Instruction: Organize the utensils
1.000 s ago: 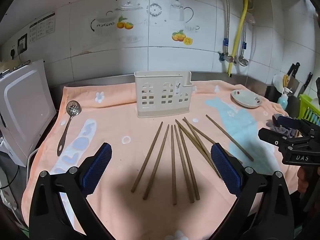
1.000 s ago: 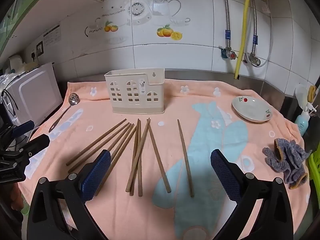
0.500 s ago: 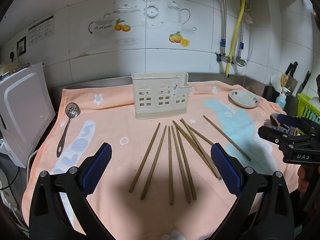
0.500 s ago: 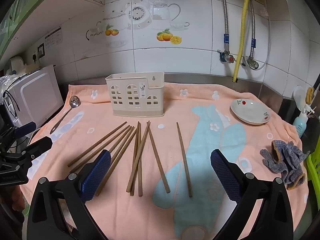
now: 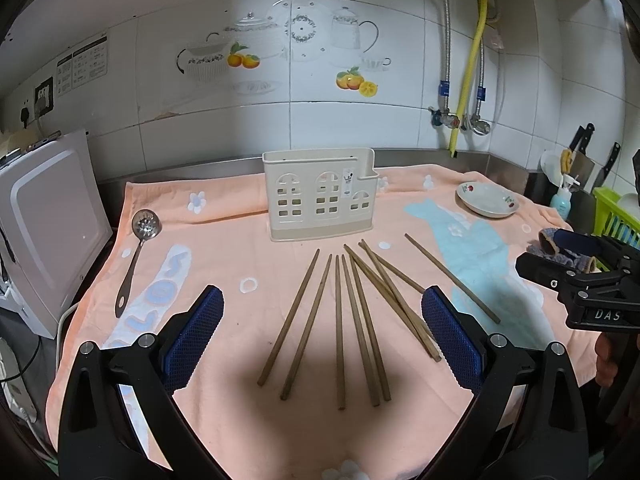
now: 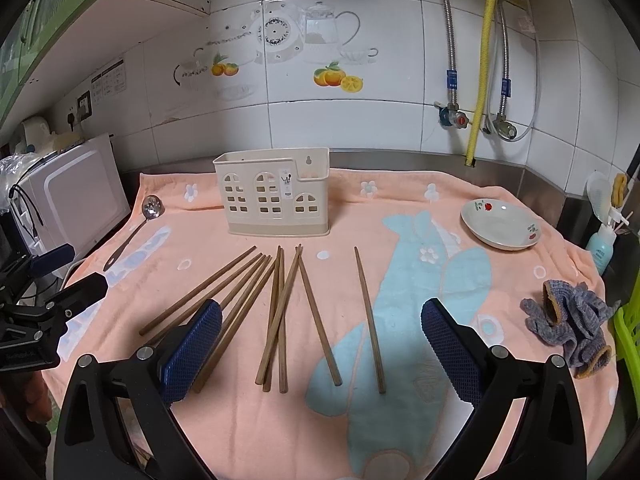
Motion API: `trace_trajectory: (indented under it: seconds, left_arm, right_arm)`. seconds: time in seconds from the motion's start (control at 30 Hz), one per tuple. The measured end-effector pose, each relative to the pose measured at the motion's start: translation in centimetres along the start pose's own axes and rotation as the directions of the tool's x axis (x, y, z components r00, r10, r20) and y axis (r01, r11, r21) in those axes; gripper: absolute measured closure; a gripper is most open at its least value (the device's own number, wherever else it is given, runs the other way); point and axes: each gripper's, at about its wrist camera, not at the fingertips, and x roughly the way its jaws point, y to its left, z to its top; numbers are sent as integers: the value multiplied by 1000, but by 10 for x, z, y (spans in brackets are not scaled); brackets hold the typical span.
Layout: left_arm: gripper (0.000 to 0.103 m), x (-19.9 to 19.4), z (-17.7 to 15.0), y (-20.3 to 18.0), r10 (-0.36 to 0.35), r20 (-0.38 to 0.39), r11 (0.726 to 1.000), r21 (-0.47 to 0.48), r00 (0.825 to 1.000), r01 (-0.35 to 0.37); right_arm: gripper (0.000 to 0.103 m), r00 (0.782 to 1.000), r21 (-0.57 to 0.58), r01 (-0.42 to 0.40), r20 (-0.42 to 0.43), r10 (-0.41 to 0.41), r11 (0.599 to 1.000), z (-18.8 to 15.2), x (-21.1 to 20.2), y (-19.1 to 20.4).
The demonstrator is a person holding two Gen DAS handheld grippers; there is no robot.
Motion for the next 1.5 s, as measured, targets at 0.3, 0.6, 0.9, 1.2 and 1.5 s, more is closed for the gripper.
trace_trajectory:
  seconds: [0.3, 0.6, 0.9, 1.2, 1.5]
  left_arm:
    - [5, -2, 1, -1, 3, 5, 1000, 1, 1000, -3]
    - [5, -3, 2, -2, 4, 9, 1000, 7, 1000, -4]
    - [5, -4, 2, -2, 7, 11, 1000, 6, 1000, -7]
    - [5, -4, 2, -2, 7, 10, 1000, 7, 1000, -8]
    - [5, -3, 2, -3, 8, 7, 1000, 9, 1000, -8]
  right_arm:
    - [6, 1000, 2, -3, 6, 3, 1000, 0, -2, 1]
    - [6, 1000, 2, -2, 10, 2, 1000, 0, -3, 2]
    - [6, 1000, 4, -3, 9, 3, 1000, -1, -3, 2]
    - [6, 1000, 5, -3, 7, 3, 1000, 0, -2, 3]
    - [6, 1000, 5, -5, 6, 5, 1000, 0, -3, 3]
